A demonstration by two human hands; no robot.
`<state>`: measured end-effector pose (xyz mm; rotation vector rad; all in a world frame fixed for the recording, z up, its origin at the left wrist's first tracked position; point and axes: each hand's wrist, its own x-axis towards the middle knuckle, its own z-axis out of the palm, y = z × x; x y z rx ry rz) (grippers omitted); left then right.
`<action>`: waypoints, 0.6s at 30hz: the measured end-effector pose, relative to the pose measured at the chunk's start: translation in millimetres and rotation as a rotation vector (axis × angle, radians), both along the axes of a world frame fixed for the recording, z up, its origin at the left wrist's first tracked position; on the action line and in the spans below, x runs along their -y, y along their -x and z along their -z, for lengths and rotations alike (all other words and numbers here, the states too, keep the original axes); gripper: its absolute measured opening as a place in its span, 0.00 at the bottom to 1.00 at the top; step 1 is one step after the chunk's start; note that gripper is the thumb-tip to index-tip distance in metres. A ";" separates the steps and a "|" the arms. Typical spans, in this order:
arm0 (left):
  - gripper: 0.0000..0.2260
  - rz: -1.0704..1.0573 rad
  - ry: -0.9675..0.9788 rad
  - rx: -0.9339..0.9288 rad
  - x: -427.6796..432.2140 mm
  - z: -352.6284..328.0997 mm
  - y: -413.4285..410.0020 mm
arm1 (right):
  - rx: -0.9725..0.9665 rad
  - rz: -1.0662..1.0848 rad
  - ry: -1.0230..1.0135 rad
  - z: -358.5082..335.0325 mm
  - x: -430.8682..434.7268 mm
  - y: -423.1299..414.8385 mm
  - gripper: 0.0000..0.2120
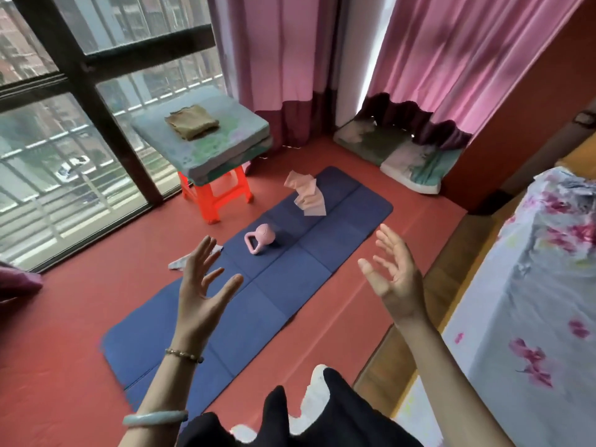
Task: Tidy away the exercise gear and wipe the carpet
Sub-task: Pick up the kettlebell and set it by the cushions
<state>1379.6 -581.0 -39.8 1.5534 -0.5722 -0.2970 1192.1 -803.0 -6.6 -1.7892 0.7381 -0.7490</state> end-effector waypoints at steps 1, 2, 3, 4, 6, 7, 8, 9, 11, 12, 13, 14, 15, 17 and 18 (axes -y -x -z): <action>0.34 -0.019 0.000 0.001 15.7 0.1 0.0 | -0.003 -0.018 -0.002 0.7 18.3 -3.3 0.33; 0.34 -0.037 0.000 0.003 30.1 0.3 -0.2 | -0.009 -0.039 -0.005 1.9 35.4 -6.8 0.33; 0.34 -0.053 -0.001 0.004 43.2 1.3 -1.3 | -0.015 -0.060 -0.009 3.4 51.2 -10.9 0.33; 0.34 -0.067 0.000 -0.002 54.9 2.4 -2.5 | -0.021 -0.078 -0.013 5.0 65.8 -15.2 0.33; 0.34 -0.093 0.001 -0.020 74.4 4.8 -5.6 | -0.035 -0.105 -0.014 7.1 91.5 -25.2 0.33; 0.34 -0.105 -0.003 -0.025 82.8 5.9 -7.9 | -0.039 -0.115 -0.012 8.0 102.9 -30.8 0.33; 0.34 -0.114 -0.009 -0.028 91.5 6.9 -11.1 | -0.041 -0.124 -0.010 9.0 114.2 -36.9 0.32; 0.34 -0.121 -0.014 -0.032 100.5 8.4 -15.2 | -0.044 -0.134 -0.011 10.5 125.3 -43.5 0.32; 0.34 -0.138 -0.021 -0.036 117.3 11.9 -25.1 | -0.053 -0.157 -0.018 13.5 145.5 -57.3 0.33; 0.34 -0.149 -0.025 -0.036 126.2 13.7 -31.2 | -0.060 -0.168 -0.021 15.2 155.5 -64.8 0.33; 0.34 -0.161 -0.032 -0.036 135.5 16.2 -38.3 | -0.067 -0.179 -0.022 17.1 165.7 -73.3 0.34; 0.34 -0.171 -0.037 -0.041 145.1 18.6 -45.7 | -0.072 -0.188 -0.024 19.1 176.2 -82.3 0.34; 0.35 -0.181 -0.039 -0.048 155.3 21.8 -53.3 | -0.074 -0.196 -0.027 21.4 186.8 -92.4 0.34; 0.35 -0.196 -0.034 -0.065 176.3 28.1 -69.4 | -0.079 -0.216 -0.026 26.6 208.0 -114.7 0.35; 0.36 -0.203 -0.033 -0.072 187.2 31.3 -78.7 | -0.088 -0.225 -0.023 28.9 218.4 -127.3 0.34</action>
